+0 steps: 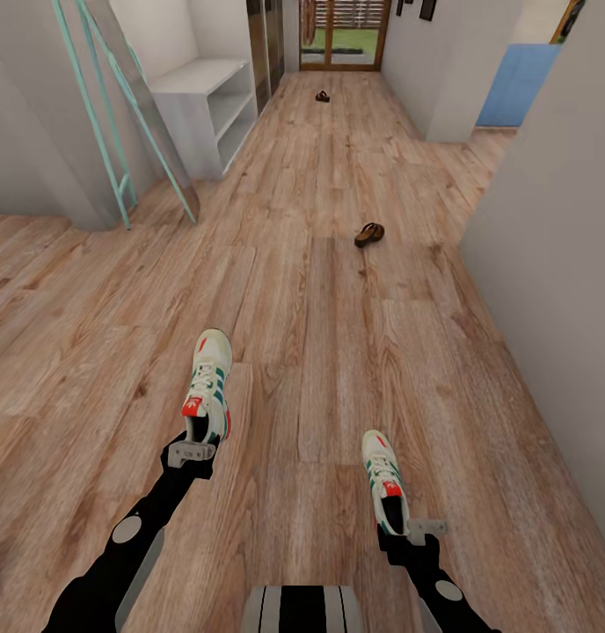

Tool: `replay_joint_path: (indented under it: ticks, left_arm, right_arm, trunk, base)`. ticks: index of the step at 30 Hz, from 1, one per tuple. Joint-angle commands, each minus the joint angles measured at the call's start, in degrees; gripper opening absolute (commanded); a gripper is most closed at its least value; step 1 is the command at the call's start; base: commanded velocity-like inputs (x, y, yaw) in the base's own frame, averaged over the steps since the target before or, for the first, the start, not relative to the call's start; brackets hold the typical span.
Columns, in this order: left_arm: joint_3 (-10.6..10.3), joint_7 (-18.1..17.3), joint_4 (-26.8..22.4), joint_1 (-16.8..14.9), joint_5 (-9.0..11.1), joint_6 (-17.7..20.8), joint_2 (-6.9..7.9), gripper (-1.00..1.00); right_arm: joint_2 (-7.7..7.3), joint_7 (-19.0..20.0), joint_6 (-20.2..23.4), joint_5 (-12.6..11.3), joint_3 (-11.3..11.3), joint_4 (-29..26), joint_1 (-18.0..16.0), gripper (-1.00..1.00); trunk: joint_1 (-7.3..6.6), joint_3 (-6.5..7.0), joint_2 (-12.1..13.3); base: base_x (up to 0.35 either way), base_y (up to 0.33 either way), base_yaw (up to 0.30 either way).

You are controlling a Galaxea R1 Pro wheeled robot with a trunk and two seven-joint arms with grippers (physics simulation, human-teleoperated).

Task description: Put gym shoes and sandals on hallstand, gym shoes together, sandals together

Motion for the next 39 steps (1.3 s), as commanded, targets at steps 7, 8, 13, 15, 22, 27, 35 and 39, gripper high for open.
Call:
replay_joint_path:
  ticks: [7,8,13,15,22,27,35,39]
  left_arm:
    - [-0.12,-0.21,0.04,0.01,0.67,-0.20,0.05,-1.00]
    - [-0.15,-0.17,0.03,-0.03,0.68,-0.12,0.05,-1.00]
    - [-0.16,-0.17,0.04,-0.02,0.68,-0.07,0.05,-1.00]
    - [-0.15,-0.17,0.04,-0.04,0.68,-0.07,0.05,-1.00]
    - [-0.11,-0.17,0.04,0.02,0.68,-0.24,0.05,-1.00]
    - [-0.15,-0.17,0.04,-0.03,0.68,-0.21,0.05,-1.00]
    - [-0.13,-0.17,0.04,-0.03,0.68,-0.19,0.05,-1.00]
    - [-0.13,-0.17,0.04,0.01,0.68,-0.30,0.05,-1.00]
  right_arm:
    - [0.06,0.02,-0.19,0.17,-0.28,0.02,-0.02,1.00]
    - [0.06,0.02,-0.19,0.17,-0.28,0.02,-0.02,1.00]
    - [0.06,0.02,-0.19,0.17,-0.34,0.02,-0.02,1.00]
    - [0.06,0.02,-0.19,0.17,-0.35,0.02,-0.02,1.00]
    - [0.06,0.02,-0.19,0.17,-0.30,0.02,-0.02,1.00]
    - [0.06,0.02,-0.19,0.17,-0.28,0.02,-0.02,1.00]
    - [0.06,0.02,-0.19,0.17,-0.28,0.02,-0.02,1.00]
    - [0.06,0.02,-0.19,0.17,-0.28,0.02,-0.02,1.00]
  trunk:
    - [-0.01,-0.04,-0.01]
    - [0.02,-0.33,-0.02]
    - [0.14,-1.86,-0.09]
    - [0.20,-2.48,-0.12]
    - [0.20,-2.64,-0.12]
    - [0.27,-3.31,-0.16]
    - [0.45,-4.86,-0.25]
    - [0.45,-4.86,-0.25]
  base:
    - [0.000,0.000,0.000]
    - [0.000,0.000,0.000]
    - [0.000,0.000,0.000]
    - [0.000,0.000,0.000]
    - [0.000,0.000,0.000]
    - [0.000,0.000,0.000]
    - [0.000,0.000,0.000]
    - [0.000,0.000,0.000]
